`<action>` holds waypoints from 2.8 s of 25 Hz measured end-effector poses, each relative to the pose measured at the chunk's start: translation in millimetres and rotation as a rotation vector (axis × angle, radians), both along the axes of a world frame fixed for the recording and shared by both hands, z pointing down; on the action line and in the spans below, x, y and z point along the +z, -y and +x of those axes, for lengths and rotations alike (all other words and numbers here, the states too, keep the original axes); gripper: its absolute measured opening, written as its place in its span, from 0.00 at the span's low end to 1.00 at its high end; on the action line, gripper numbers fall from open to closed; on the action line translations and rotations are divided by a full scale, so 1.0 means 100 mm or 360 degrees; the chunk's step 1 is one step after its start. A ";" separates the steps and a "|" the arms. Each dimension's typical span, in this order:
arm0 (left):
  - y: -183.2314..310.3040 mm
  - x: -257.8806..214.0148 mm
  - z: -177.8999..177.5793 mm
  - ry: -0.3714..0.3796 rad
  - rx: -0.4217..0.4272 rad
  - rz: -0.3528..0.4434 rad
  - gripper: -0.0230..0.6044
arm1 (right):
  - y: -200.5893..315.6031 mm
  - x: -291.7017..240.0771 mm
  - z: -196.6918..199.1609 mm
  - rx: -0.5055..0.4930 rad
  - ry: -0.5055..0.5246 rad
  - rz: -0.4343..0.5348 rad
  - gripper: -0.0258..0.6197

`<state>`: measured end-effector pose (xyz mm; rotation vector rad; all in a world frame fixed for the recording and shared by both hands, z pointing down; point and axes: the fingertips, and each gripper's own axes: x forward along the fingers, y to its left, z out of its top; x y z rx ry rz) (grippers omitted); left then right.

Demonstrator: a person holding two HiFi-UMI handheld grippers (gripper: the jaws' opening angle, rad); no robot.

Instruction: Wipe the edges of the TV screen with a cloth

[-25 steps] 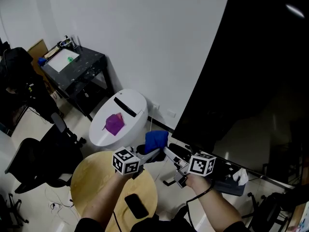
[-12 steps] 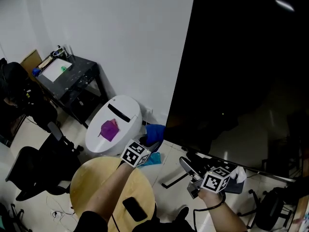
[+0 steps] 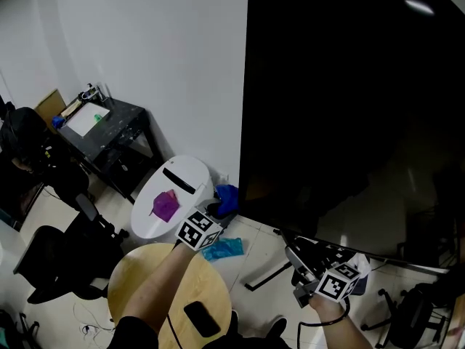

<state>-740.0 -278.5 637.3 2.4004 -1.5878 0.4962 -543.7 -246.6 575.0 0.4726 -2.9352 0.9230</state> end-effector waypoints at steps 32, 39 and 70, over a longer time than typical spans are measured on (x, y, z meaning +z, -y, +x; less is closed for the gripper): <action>-0.07 -3.27 -0.01 0.0398 -0.0006 0.0599 0.22 | 0.11 -1.75 0.81 0.0025 0.0216 0.0518 0.41; -0.12 -3.99 -0.01 0.0470 -0.0030 0.0724 0.22 | 0.14 -2.01 0.98 0.0070 0.0232 0.0613 0.41; -0.17 -6.15 0.01 0.0902 -0.0127 0.0922 0.22 | -0.24 -4.14 1.06 0.0048 0.0393 0.1287 0.39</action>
